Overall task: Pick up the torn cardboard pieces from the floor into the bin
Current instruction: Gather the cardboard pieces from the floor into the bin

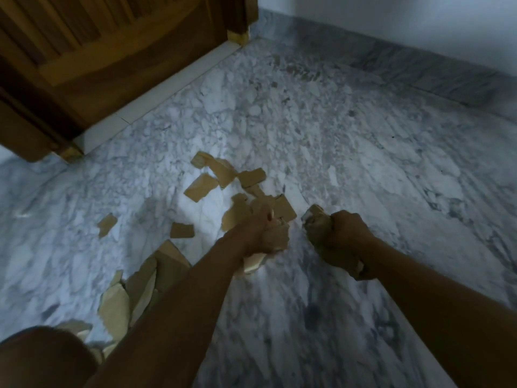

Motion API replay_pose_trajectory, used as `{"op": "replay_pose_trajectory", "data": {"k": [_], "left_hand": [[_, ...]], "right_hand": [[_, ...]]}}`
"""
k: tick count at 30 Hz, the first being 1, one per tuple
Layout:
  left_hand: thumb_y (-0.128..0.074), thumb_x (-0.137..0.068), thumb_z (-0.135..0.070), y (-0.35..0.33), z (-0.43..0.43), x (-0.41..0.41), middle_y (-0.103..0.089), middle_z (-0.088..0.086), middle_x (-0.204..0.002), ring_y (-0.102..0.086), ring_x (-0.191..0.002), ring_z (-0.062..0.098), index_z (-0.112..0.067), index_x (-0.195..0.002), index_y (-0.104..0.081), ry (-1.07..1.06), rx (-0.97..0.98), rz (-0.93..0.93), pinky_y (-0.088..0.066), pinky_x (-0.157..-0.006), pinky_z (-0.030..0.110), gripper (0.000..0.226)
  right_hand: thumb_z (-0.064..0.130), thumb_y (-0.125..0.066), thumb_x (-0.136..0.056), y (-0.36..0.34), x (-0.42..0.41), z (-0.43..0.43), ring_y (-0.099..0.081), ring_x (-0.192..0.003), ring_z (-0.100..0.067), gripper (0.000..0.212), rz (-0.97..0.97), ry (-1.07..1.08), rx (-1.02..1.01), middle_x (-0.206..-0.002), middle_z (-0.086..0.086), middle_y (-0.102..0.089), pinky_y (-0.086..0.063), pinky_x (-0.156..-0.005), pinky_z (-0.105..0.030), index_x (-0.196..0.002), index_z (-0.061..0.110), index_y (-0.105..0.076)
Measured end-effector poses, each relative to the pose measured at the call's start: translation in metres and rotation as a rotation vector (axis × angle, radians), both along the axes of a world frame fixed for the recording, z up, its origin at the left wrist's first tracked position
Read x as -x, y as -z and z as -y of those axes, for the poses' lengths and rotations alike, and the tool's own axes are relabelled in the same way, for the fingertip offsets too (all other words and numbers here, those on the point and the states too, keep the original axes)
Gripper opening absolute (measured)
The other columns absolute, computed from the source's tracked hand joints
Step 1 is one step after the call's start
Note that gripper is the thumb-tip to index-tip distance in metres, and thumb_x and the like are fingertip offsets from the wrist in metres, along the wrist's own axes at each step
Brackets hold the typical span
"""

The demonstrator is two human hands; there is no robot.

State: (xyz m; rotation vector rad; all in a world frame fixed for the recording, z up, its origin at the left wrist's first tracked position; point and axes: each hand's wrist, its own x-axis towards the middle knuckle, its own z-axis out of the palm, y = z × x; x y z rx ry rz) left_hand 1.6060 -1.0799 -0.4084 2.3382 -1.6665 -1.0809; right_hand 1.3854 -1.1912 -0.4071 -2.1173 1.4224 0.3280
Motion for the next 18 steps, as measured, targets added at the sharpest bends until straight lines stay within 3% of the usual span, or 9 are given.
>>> {"op": "replay_pose_trajectory", "data": {"k": [2, 4, 8, 11, 14, 16, 18], "left_hand": [[-0.084, -0.070, -0.038, -0.014, -0.011, -0.040, -0.059, 0.010, -0.126, -0.058, -0.117, 0.031, -0.015, -0.134, -0.048, -0.101, 0.014, 0.056, -0.047, -0.093, 0.036, 0.077], [-0.077, -0.075, -0.041, -0.027, -0.024, -0.080, -0.066, 0.011, -0.116, -0.063, -0.107, 0.030, -0.013, -0.118, -0.061, -0.178, -0.003, 0.077, -0.046, -0.080, 0.033, 0.054], [-0.070, -0.084, -0.029, -0.028, -0.051, -0.142, -0.066, 0.006, -0.098, -0.066, -0.091, 0.026, -0.017, -0.095, -0.061, -0.232, -0.102, 0.120, -0.047, -0.073, 0.028, 0.019], [-0.080, -0.076, -0.028, -0.008, -0.062, -0.166, -0.062, 0.001, -0.098, -0.060, -0.087, 0.018, -0.021, -0.095, -0.060, -0.230, -0.213, 0.142, -0.048, -0.076, 0.026, 0.028], [-0.082, -0.076, -0.032, 0.020, -0.072, -0.179, -0.058, 0.007, -0.126, -0.057, -0.110, 0.024, -0.014, -0.118, -0.063, -0.162, -0.253, 0.163, -0.047, -0.094, 0.031, 0.050], [-0.079, -0.079, -0.037, 0.036, -0.078, -0.185, -0.050, 0.006, -0.142, -0.044, -0.131, 0.025, -0.014, -0.135, -0.054, -0.126, -0.215, 0.161, -0.038, -0.108, 0.035, 0.065], [-0.082, -0.073, -0.043, 0.041, -0.082, -0.189, -0.048, 0.006, -0.141, -0.040, -0.135, 0.026, -0.013, -0.137, -0.050, -0.113, -0.173, 0.157, -0.039, -0.106, 0.036, 0.077]], "right_hand": [[0.034, -0.079, -0.075, -0.019, -0.034, 0.006, -0.067, -0.089, -0.027, 0.033, 0.026, -0.047, -0.028, -0.093, -0.009, -0.067, -0.051, -0.073, -0.031, -0.097, 0.011, -0.068], [0.031, -0.080, -0.078, -0.031, -0.070, 0.005, -0.065, -0.097, -0.029, 0.040, 0.057, -0.084, -0.053, -0.104, -0.012, -0.068, -0.048, -0.075, -0.031, -0.109, 0.008, -0.069], [0.030, -0.075, -0.081, -0.027, -0.143, -0.005, -0.064, -0.097, -0.026, 0.033, 0.062, -0.250, -0.081, -0.095, -0.003, -0.059, -0.044, -0.071, -0.029, -0.104, 0.009, -0.064], [0.032, -0.071, -0.080, -0.011, -0.184, -0.011, -0.065, -0.092, -0.023, 0.027, 0.057, -0.401, -0.010, -0.090, 0.000, -0.060, -0.048, -0.071, -0.031, -0.096, 0.011, -0.063], [0.049, -0.062, -0.077, 0.007, -0.207, -0.017, -0.067, -0.091, -0.025, 0.037, 0.010, -0.477, 0.032, -0.099, -0.002, -0.068, -0.057, -0.078, -0.038, -0.097, 0.018, -0.067], [0.062, -0.052, -0.075, 0.019, -0.216, -0.021, -0.060, -0.099, -0.026, 0.049, -0.016, -0.523, 0.088, -0.114, 0.002, -0.061, -0.053, -0.084, -0.043, -0.104, 0.023, -0.061], [0.064, -0.045, -0.079, 0.031, -0.225, -0.022, -0.055, -0.101, -0.027, 0.052, -0.053, -0.626, 0.113, -0.119, 0.000, -0.054, -0.048, -0.088, -0.044, -0.113, 0.026, -0.054]]}}
